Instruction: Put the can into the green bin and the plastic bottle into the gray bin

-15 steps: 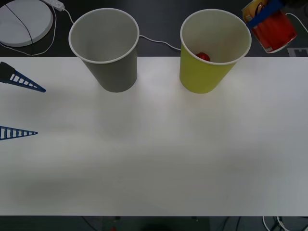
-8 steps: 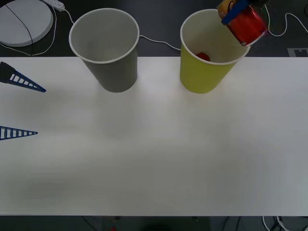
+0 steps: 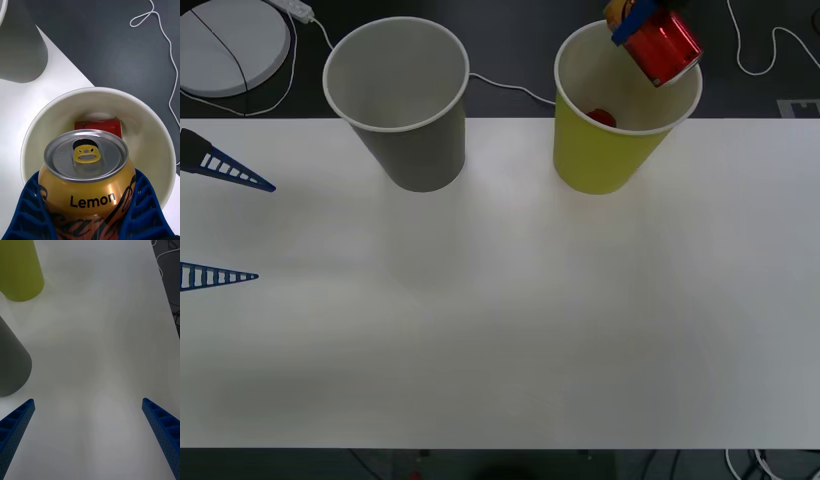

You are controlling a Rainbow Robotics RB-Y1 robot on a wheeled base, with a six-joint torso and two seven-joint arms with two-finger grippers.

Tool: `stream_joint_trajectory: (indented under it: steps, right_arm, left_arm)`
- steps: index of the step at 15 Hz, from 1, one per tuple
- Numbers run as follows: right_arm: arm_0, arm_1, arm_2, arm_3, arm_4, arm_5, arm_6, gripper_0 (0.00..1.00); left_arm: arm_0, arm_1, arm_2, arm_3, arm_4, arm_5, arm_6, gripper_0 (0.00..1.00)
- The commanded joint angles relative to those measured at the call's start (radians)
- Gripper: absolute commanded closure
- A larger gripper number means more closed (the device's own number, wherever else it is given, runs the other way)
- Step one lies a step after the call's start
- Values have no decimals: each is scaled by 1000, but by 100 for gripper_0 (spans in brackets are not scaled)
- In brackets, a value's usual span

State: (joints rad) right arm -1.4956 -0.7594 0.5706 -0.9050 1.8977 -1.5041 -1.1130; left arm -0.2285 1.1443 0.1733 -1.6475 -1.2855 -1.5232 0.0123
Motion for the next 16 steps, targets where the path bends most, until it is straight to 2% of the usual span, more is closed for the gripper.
stream_joint_trajectory:
  steps: [1,5,9,13,16]
  right_arm:
    - [0,0,0,0,-5,2,16,0]
    - [0,-17,-2,-2,-28,-18,48,0]
    - [0,-107,-12,-5,-189,-67,116,0]
    - [35,-199,-69,-5,-295,-67,306,0]
    - [91,-273,-71,-37,-402,-67,424,0]
  left_arm:
    - [0,0,0,0,0,0,0,0]
    - [0,0,0,0,0,0,0,0]
    - [0,0,0,0,0,0,0,0]
    - [0,0,0,0,0,0,0,0]
    - [0,0,0,0,0,0,0,0]
